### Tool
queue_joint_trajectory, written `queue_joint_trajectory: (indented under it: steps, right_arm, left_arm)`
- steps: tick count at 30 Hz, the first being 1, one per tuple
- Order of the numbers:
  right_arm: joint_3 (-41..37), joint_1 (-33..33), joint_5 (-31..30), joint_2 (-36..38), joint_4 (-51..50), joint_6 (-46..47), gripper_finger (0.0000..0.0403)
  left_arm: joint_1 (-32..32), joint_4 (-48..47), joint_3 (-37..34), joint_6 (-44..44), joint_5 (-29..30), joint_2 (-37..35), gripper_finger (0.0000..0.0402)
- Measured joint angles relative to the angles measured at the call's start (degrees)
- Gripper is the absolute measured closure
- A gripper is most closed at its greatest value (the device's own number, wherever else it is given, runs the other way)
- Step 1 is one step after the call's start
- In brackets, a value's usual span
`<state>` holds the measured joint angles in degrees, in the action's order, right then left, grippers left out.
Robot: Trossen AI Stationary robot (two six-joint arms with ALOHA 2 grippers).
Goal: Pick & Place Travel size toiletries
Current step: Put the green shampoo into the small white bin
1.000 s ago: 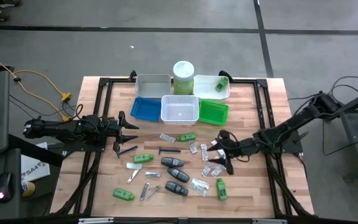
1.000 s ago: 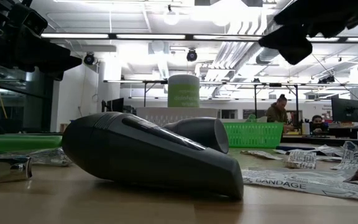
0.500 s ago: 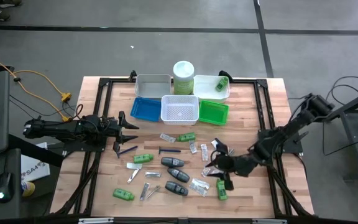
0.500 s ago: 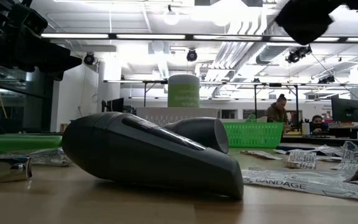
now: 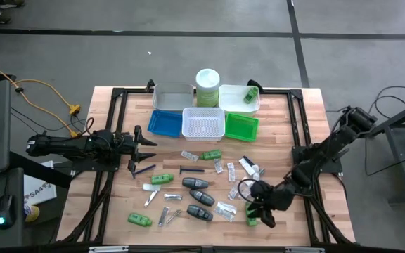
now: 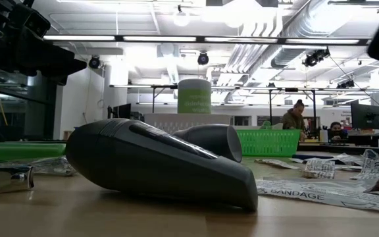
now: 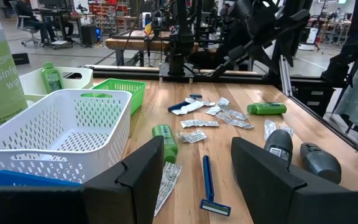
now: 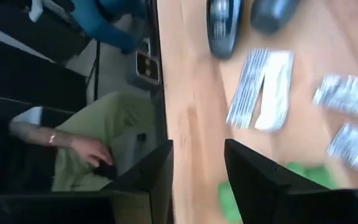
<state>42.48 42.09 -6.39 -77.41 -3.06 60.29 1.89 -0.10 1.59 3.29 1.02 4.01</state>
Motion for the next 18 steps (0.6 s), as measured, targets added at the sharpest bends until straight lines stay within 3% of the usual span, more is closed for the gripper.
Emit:
queue_joint_trajectory:
  steps: [4,8,18]
  right_arm:
    - [1.7,1.3,1.6,0.0,-0.3,2.8,0.0266]
    - [5.7,3.3,-2.3,0.0,-5.9,5.3,0.0266]
    - [18.7,3.8,-8.9,0.0,-44.2,22.7,0.0266]
  left_arm:
    - [0.0,0.0,0.0,0.0,0.0,0.0,0.0213]
    - [0.0,0.0,0.0,0.0,0.0,0.0,0.0213]
    - [0.0,0.0,0.0,0.0,0.0,0.0,0.0213]
